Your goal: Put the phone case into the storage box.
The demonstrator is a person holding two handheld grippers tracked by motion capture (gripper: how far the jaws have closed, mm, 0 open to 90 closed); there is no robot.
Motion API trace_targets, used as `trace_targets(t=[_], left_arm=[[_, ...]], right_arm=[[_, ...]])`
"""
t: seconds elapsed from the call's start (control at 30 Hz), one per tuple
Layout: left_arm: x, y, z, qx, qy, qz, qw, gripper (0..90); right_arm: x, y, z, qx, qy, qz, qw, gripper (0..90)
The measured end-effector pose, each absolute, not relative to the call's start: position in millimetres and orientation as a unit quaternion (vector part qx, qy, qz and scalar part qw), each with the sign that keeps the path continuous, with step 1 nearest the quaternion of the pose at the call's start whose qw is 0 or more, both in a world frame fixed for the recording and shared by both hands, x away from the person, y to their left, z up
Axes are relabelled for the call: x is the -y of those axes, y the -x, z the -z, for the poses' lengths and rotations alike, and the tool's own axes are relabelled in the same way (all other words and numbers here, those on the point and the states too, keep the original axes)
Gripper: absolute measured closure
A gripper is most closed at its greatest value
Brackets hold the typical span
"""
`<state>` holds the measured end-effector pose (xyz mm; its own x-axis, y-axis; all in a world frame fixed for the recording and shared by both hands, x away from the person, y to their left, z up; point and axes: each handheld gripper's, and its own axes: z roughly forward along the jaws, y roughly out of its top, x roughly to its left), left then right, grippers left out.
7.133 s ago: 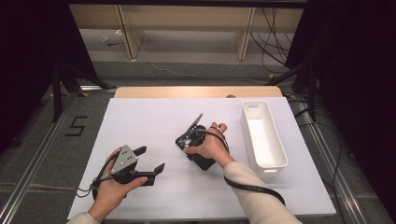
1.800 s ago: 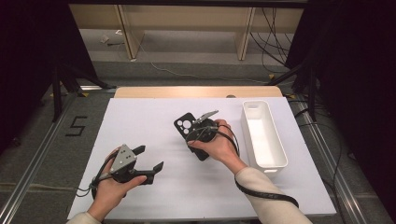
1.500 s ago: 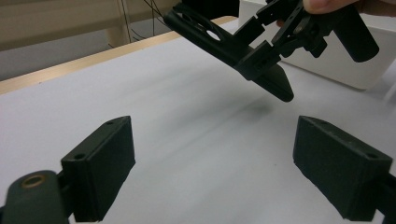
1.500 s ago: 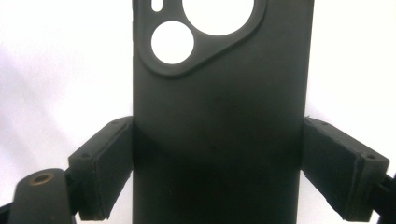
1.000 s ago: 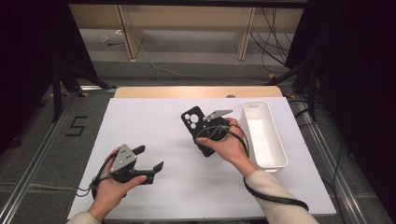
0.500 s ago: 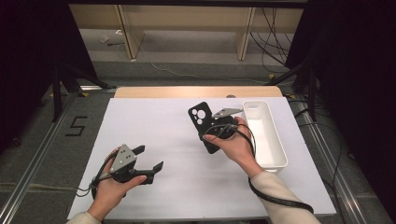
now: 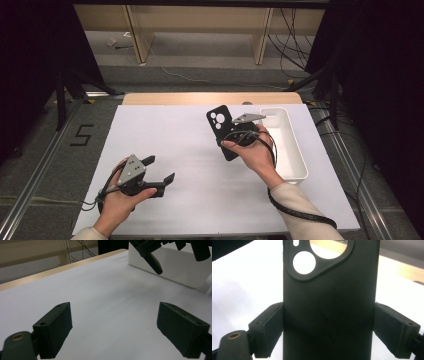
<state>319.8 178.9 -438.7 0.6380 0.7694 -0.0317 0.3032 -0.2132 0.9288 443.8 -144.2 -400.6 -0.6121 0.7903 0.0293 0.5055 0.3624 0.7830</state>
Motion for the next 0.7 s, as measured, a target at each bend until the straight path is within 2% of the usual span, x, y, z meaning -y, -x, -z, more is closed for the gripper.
trace_targets(t=[0.7], left_arm=[[-179.5,-320.1,438.7,-0.360,-0.743,-0.227,0.516,12.4]], right_arm=[[158.7,-447.3,390.6,-0.783,-0.418,-0.415,0.198,15.4]])
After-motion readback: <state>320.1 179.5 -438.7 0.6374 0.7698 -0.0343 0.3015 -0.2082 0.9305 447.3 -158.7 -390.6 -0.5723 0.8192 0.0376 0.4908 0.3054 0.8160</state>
